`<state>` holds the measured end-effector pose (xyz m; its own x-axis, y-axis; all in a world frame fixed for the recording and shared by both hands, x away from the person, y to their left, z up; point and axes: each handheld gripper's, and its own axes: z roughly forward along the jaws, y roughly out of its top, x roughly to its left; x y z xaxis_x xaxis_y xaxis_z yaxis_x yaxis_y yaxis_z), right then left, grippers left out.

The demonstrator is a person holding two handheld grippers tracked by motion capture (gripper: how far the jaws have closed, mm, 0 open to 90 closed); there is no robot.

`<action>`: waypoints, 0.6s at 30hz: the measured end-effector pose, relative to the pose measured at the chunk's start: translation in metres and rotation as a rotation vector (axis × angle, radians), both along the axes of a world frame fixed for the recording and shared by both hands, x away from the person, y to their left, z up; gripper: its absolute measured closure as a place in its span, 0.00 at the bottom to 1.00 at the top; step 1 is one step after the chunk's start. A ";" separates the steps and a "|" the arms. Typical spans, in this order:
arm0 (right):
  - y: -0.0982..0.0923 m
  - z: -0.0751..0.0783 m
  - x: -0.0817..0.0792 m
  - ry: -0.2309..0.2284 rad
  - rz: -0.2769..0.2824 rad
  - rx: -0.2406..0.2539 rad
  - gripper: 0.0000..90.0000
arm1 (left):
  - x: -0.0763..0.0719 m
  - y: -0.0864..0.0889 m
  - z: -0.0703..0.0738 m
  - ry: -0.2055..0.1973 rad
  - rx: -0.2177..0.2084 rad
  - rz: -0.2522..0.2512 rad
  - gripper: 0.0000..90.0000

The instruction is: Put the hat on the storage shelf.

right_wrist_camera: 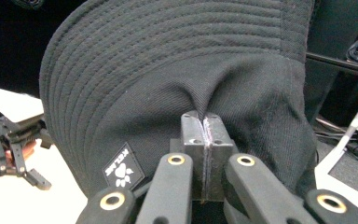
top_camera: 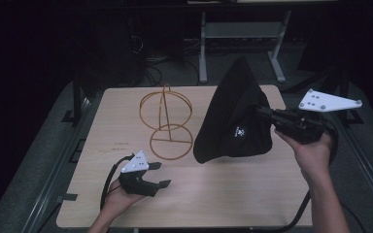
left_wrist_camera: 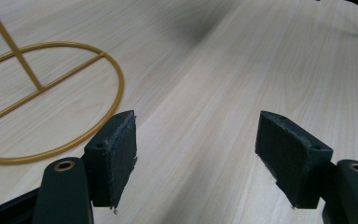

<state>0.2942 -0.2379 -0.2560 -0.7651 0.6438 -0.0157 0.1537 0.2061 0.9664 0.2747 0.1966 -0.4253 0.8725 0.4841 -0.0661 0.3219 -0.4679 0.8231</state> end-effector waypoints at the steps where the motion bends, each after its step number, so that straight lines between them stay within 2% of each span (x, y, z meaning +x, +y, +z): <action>1: 0.002 0.002 0.001 -0.004 0.004 -0.005 0.99 | 0.000 -0.001 0.000 0.000 -0.004 -0.002 0.32; 4: 0.009 0.008 0.006 -0.004 0.016 -0.007 0.99 | 0.000 -0.002 0.000 -0.002 -0.008 -0.004 0.32; 9: 0.022 0.017 0.016 -0.009 0.032 -0.023 0.99 | 0.000 0.000 0.000 -0.012 0.008 -0.011 0.31; 15: 0.041 0.028 0.029 -0.002 0.057 -0.041 0.99 | 0.001 0.001 0.000 -0.016 -0.005 -0.005 0.31; 17: 0.049 0.032 0.032 -0.001 0.070 -0.043 0.99 | 0.000 0.001 0.000 0.001 -0.016 0.002 0.31; 18: 0.053 0.034 0.034 -0.004 0.075 -0.048 0.99 | 0.000 0.001 0.000 -0.003 -0.013 0.001 0.31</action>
